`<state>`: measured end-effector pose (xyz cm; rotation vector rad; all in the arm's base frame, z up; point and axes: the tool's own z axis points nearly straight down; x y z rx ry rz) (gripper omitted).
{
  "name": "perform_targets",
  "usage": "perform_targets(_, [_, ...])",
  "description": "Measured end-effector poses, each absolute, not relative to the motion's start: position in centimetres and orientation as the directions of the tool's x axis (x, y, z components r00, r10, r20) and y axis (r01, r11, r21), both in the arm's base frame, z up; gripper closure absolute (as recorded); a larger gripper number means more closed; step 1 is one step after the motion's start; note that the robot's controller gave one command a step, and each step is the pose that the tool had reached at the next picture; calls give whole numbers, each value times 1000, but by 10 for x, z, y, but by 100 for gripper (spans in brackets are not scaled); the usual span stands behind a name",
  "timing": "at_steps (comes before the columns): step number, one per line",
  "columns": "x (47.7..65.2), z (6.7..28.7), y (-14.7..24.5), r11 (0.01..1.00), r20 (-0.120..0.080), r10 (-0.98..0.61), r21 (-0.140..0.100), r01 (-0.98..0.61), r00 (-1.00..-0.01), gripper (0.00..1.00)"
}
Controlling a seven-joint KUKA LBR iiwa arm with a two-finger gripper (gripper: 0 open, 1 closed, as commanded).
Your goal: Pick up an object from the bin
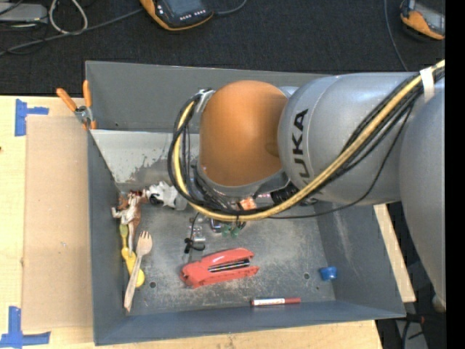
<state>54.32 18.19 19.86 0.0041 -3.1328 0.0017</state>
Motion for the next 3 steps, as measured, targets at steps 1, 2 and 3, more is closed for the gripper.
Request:
perform_targets(1, [545, 202, 181, 1000, 2, 1, 0, 1, -1000, 0])
perform_targets(2, [512, 134, 131, 1000, 1, -7, 1, -7, -1000, 0])
perform_targets(3, [514, 111, 98, 985, -5, -173, 3, -173, -985, 0])
